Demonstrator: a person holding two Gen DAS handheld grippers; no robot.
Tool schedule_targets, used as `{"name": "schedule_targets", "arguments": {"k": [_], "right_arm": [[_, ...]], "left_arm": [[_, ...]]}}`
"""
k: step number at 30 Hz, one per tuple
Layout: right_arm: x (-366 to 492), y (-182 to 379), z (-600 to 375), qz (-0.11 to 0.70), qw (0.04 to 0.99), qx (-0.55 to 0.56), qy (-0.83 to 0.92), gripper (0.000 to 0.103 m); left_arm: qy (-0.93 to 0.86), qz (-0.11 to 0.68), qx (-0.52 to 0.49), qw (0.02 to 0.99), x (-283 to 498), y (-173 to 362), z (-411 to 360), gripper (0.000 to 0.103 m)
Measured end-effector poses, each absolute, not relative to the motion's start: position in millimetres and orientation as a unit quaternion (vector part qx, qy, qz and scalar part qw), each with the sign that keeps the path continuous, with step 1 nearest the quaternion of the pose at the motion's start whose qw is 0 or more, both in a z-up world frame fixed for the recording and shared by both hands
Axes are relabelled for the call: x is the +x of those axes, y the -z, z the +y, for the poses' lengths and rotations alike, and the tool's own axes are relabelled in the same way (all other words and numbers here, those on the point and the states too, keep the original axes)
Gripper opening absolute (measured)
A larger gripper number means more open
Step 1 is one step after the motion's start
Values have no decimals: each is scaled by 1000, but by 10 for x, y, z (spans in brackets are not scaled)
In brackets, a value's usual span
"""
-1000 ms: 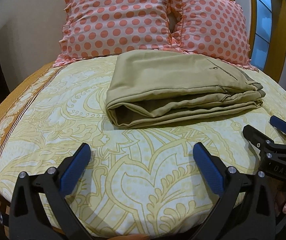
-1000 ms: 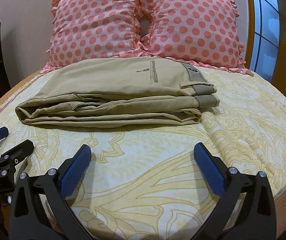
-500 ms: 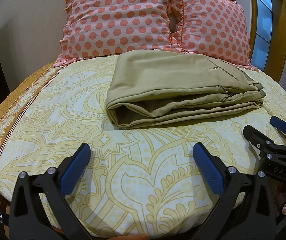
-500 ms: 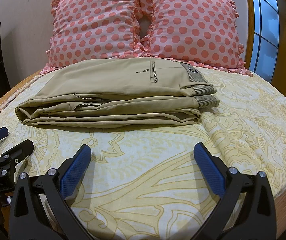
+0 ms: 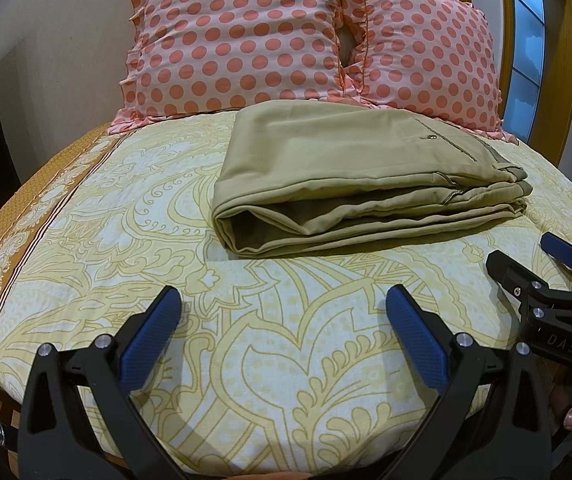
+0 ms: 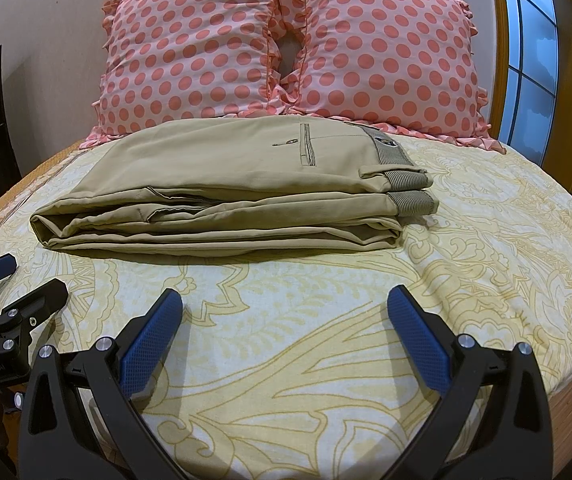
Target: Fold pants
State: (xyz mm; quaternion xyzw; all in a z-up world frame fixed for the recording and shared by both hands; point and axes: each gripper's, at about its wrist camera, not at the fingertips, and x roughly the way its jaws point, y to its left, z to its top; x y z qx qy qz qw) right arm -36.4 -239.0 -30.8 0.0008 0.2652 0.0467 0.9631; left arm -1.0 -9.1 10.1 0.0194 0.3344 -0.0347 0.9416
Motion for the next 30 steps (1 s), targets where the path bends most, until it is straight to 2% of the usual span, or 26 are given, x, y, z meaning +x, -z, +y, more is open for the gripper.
{"name": "schedule_targets", "arguments": {"k": [30], "right_arm": [[-355, 304, -2385, 263, 964, 1, -46, 102]], "left_arm": [[33, 329, 18, 943, 4, -107, -65, 101]]}}
